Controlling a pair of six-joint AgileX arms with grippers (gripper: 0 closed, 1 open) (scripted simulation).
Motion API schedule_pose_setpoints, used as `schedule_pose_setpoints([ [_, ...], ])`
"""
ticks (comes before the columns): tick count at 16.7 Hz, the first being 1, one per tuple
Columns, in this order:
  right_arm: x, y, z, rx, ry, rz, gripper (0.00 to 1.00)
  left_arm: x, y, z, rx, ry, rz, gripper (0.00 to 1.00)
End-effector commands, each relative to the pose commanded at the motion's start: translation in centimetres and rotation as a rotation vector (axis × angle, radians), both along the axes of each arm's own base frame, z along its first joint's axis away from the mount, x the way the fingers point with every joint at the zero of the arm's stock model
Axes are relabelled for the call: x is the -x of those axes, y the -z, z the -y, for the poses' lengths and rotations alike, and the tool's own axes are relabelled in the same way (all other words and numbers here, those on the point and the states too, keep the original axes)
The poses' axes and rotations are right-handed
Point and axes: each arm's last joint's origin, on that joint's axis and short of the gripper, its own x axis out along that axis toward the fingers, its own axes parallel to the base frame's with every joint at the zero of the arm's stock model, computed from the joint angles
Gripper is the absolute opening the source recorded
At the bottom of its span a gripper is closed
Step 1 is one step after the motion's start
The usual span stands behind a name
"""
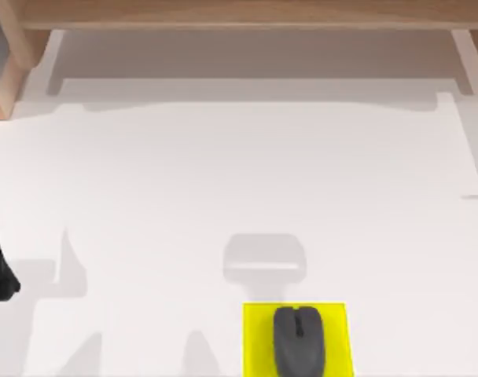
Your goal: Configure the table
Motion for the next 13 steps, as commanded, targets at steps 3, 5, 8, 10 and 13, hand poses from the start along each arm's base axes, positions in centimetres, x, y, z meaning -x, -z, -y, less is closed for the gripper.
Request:
schedule_pose_setpoints([
  [3, 0.0, 0.0, 0.0, 0.0, 0.0, 0.0, 0.77, 0.0, 0.0, 0.0, 0.0, 0.0, 0.0, 1.0],
  [5, 0.0, 0.0, 0.0, 0.0, 0.0, 0.0, 0.62, 0.0, 0.0, 0.0, 0.0, 0.0, 0.0, 1.0],
  [8, 0.0, 0.0, 0.0, 0.0, 0.0, 0.0, 0.4, 0.0, 0.0, 0.0, 0.0, 0.0, 0.0, 1.0],
  [10, 0.0, 0.0, 0.0, 0.0, 0.0, 0.0, 0.25, 0.0, 0.0, 0.0, 0.0, 0.0, 0.0, 1.0],
  [13, 0.0, 0.0, 0.0, 0.0, 0.0, 0.0, 0.02, 0.0, 0.0, 0.0, 0.0, 0.0, 0.0, 1.0],
])
